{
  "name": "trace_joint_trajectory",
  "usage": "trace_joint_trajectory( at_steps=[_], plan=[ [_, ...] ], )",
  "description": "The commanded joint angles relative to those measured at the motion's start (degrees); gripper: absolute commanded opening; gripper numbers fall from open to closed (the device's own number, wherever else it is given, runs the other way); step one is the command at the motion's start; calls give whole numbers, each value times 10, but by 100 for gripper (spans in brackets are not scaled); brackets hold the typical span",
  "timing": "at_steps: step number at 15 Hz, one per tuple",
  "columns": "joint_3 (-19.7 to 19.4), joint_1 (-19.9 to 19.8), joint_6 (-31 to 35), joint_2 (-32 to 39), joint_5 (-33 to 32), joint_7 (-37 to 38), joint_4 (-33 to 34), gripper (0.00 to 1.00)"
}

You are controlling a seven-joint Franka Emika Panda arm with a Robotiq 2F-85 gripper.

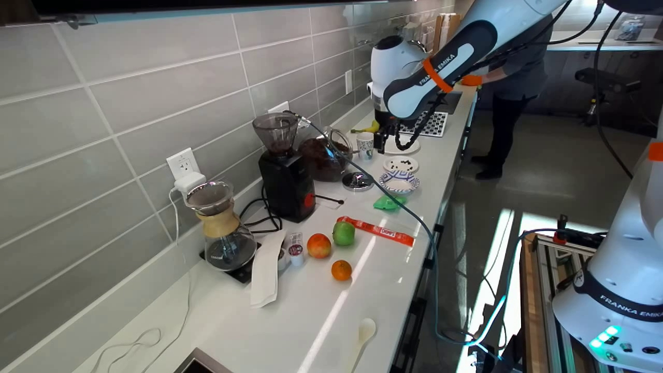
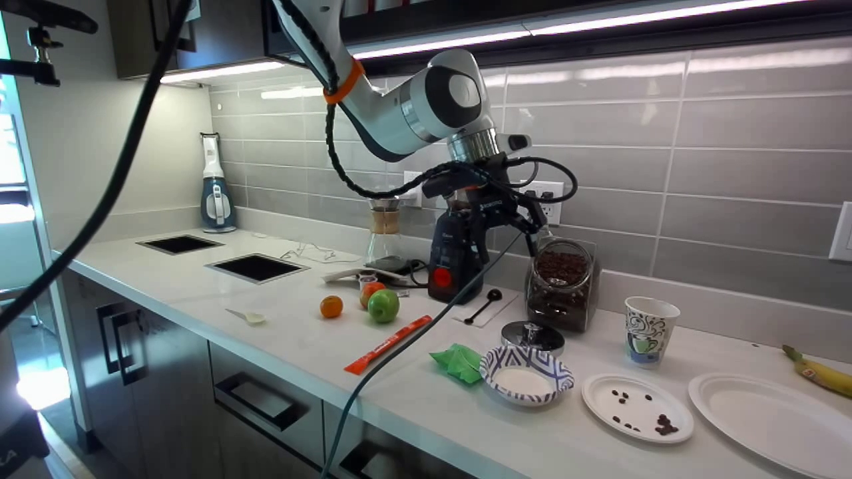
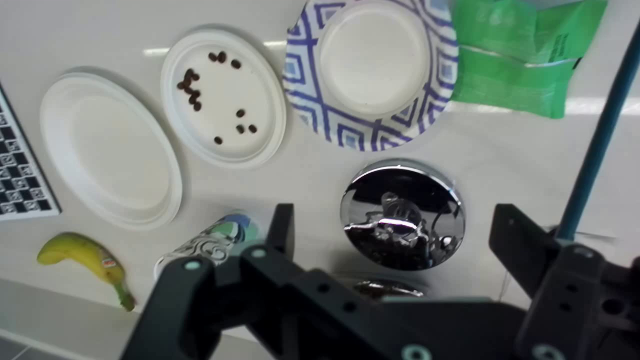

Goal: Scoop some of the beans in the jar and put them on the plate

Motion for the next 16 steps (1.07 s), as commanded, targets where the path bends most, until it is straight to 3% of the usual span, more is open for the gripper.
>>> trace_joint_trajectory(
  at_steps=[1,5,8,13,16],
  plan=[
    [-28,27,90,43,-151,94,8,100],
    [-79,74,148,112,-340,195,56,100],
    [-96,88,154,155,-452,267,97,100],
    [-111,101,142,204,-546,352,142,100],
    [-112,101,133,233,-561,399,162,100]
  ],
)
